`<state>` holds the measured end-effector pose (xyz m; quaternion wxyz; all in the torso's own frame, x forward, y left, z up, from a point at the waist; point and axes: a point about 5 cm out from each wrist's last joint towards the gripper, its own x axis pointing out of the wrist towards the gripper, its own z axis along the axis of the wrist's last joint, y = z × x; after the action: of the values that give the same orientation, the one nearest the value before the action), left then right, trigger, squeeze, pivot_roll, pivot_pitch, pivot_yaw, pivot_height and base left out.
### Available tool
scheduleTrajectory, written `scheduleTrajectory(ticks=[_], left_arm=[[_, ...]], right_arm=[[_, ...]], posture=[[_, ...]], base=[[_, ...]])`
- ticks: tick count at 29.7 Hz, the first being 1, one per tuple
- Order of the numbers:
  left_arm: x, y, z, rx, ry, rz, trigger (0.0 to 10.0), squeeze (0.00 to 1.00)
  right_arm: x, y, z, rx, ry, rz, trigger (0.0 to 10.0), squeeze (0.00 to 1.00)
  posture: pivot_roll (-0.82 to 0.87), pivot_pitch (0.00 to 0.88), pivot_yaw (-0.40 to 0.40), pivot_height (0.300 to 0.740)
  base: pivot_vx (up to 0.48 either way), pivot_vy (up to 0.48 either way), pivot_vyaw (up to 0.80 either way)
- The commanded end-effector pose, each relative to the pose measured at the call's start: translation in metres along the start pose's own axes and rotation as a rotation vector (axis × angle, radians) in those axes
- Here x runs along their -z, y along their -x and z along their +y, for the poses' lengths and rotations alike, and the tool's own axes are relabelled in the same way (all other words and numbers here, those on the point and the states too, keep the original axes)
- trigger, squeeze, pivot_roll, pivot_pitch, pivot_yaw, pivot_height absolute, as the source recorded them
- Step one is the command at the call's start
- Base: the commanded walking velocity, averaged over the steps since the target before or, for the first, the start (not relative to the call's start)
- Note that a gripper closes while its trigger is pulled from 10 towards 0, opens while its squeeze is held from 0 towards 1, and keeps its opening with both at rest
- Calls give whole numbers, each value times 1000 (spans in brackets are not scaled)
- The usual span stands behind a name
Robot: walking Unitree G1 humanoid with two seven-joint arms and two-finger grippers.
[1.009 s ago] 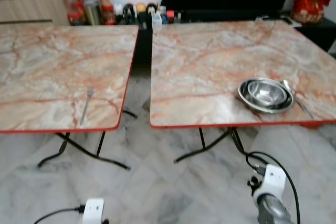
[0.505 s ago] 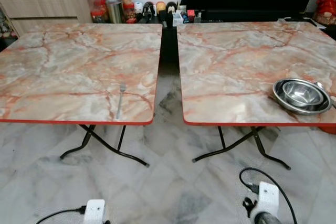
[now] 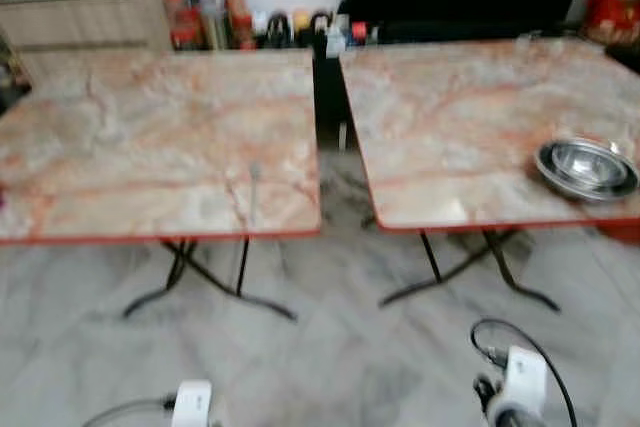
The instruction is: Setting the table
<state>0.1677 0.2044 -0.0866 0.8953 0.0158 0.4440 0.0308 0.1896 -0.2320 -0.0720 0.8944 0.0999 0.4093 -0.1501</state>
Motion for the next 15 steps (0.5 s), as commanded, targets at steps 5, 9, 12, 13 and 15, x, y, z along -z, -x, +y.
scheduleTrajectory(ticks=[5,9,12,13,15], left_arm=[[2,0,-2,10,-14,12,10000,0],[3,0,-2,11,-19,13,10000,0],[4,1,-1,12,-23,15,10000,0],[4,1,-1,12,-23,15,10000,0],[5,1,-1,12,-24,16,10000,0]], right_arm=[[-1,1,-8,17,-1,-18,10000,0],[0,1,-8,17,-3,-20,10000,0],[0,1,-7,13,-4,-21,10000,0],[1,2,-7,12,-5,-21,10000,0],[1,2,-7,9,-5,-22,10000,0]], posture=[[29,0,5,736],[29,0,9,736],[33,0,8,736],[33,0,8,736],[36,0,7,736]], base=[[0,480,0],[0,480,0],[0,480,0],[0,480,0],[0,480,0]])
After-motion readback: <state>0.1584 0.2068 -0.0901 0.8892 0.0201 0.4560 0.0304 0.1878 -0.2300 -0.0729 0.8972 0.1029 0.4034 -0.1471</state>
